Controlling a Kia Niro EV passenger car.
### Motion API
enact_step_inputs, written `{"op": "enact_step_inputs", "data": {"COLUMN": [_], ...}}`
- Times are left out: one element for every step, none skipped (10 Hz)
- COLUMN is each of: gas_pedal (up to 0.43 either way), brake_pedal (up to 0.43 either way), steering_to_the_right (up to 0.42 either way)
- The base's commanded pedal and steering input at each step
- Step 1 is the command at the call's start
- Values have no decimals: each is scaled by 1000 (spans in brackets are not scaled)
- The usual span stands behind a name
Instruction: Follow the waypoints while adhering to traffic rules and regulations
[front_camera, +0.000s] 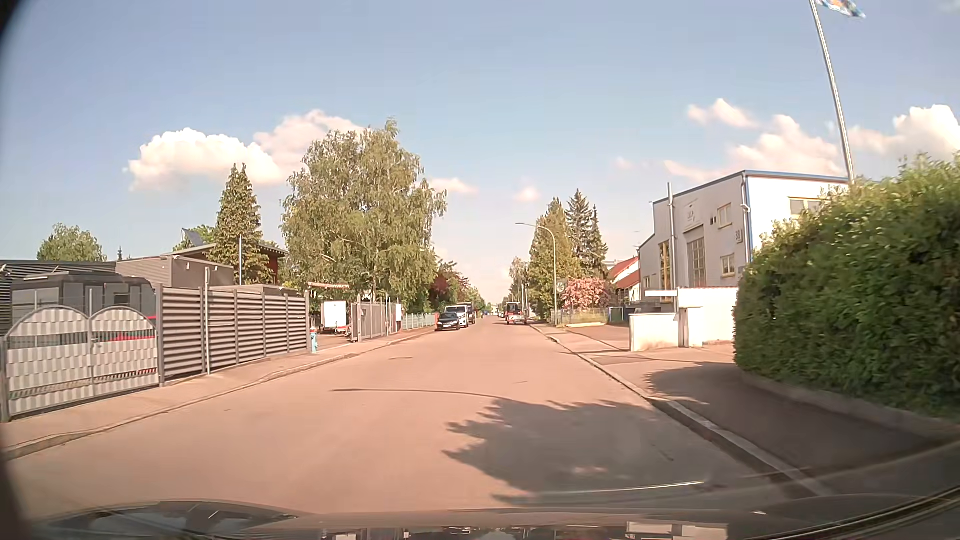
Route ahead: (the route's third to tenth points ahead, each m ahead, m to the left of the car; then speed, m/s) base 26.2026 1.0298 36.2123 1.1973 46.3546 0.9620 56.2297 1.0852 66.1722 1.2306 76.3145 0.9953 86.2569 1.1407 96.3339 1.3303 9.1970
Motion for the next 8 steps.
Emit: {"op": "enact_step_inputs", "data": {"gas_pedal": [130, 130, 130, 130, 118, 118, 110, 110], "brake_pedal": [12, 12, 18, 12, 12, 12, 12, 12], "steering_to_the_right": [2, 2, 1, 0, 0, 0, 0, 2]}}
